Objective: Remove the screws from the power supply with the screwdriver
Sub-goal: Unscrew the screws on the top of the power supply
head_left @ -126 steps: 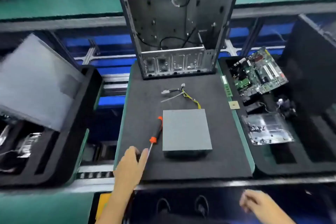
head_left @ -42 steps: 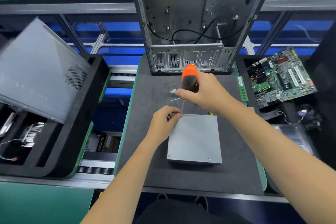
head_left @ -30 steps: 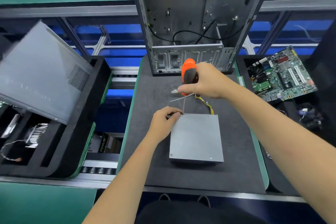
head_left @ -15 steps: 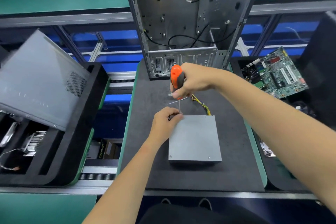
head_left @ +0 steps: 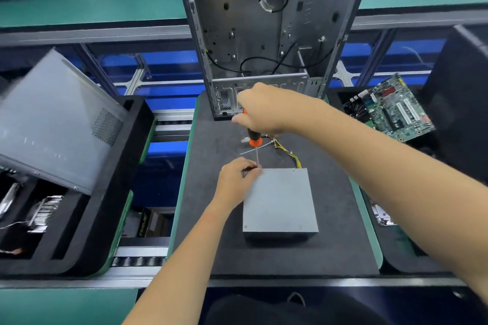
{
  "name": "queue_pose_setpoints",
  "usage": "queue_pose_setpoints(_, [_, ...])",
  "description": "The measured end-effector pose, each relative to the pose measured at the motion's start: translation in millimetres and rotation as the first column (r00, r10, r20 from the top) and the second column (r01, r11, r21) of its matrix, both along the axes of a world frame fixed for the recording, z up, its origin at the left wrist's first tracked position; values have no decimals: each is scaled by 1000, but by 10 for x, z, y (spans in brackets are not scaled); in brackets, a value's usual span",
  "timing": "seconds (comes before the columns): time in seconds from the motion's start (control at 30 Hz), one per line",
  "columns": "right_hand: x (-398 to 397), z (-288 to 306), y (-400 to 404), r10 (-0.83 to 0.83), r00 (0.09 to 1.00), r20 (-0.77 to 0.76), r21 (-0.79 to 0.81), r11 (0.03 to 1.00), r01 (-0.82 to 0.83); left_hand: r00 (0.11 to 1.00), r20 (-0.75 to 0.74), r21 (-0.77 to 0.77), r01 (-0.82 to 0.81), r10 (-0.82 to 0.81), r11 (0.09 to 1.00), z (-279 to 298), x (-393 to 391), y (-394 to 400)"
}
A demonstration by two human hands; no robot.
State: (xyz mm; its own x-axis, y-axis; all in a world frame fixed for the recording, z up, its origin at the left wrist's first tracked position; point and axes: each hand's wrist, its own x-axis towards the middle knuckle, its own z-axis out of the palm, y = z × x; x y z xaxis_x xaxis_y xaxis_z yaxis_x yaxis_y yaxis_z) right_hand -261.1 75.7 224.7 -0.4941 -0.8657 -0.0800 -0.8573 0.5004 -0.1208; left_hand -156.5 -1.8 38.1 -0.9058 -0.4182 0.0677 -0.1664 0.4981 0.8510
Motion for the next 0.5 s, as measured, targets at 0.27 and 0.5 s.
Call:
queue_pose_setpoints(0.27, [-109, 271, 36, 116, 910, 398, 111, 979, -173, 996, 88, 234, 11, -33, 972, 35, 46, -57])
queue_pose_setpoints(0.5, [-112, 162, 16, -20, 995, 97, 97, 995, 11, 997, 79, 209, -2, -15, 978, 33, 35, -38])
